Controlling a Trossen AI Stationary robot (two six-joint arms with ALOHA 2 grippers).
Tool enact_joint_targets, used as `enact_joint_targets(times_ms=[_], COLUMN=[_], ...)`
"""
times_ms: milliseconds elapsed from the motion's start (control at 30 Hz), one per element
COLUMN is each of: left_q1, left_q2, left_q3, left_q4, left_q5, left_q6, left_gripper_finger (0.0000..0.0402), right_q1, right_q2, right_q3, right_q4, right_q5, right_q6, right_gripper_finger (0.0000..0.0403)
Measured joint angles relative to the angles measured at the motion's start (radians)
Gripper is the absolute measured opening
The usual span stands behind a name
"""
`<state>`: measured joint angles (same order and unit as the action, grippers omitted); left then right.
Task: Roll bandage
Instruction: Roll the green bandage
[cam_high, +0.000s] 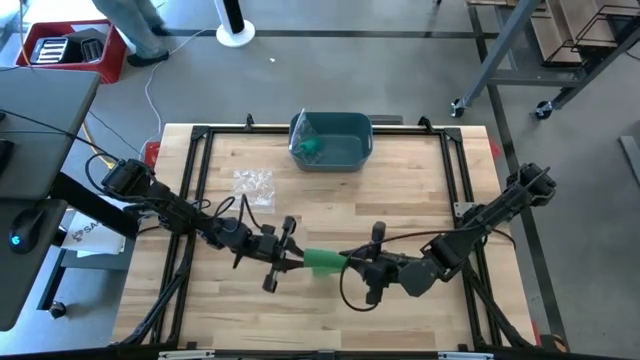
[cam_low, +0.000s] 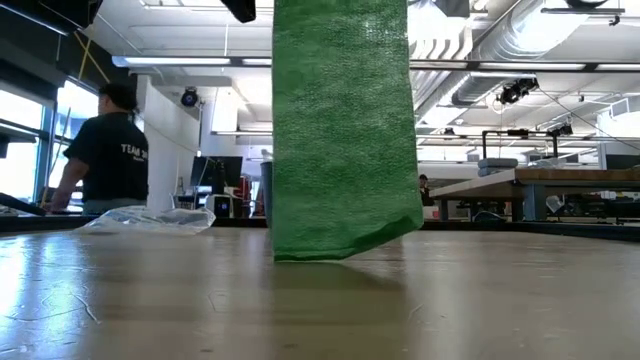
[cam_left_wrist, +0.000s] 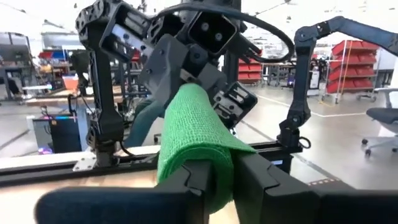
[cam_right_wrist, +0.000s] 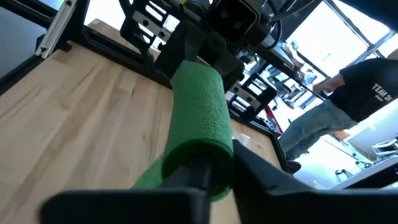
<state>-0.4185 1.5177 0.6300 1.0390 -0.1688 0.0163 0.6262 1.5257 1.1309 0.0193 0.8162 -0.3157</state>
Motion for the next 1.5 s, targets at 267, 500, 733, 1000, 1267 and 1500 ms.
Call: enact_joint_targets(times_ms=[267,500,733,1000,1267,1500], left_q1=[0.020,0.001,-0.052,-0.094,-0.106,-0.097], left_q2=[-0.092,-0.177,-0.178,-0.177,-0.178,-0.177], left_q3=[0.000,0.000,0.000,0.000,0.031,0.125], left_q4=[-0.297,-0.551,-0.509,-0.437,-0.187,-0.376], left_q5=[-0.020,-0.145,-0.151,-0.204,-0.298,-0.255], left_q6=[0.000,0.081,0.205,0.308,0.415,0.415], left_gripper_finger=[0.0111,0.0124,0.0125,0.0125,0.0125,0.0125], right_q1=[0.002,-0.011,-0.094,-0.236,-0.252,-0.240], right_q2=[-0.001,-0.001,-0.064,-0.239,-0.306,-0.306], right_q3=[-0.001,-0.001,-0.170,-0.550,-0.540,-0.488], right_q4=[-0.140,-0.262,-0.086,0.622,0.608,0.534], right_q5=[-0.009,-0.098,-0.343,-0.597,-0.668,-0.663], right_q6=[0.113,0.230,0.278,0.278,0.220,0.206], right_gripper_finger=[0.0008,0.0007,0.0004,0.0004,0.0004,0.0005])
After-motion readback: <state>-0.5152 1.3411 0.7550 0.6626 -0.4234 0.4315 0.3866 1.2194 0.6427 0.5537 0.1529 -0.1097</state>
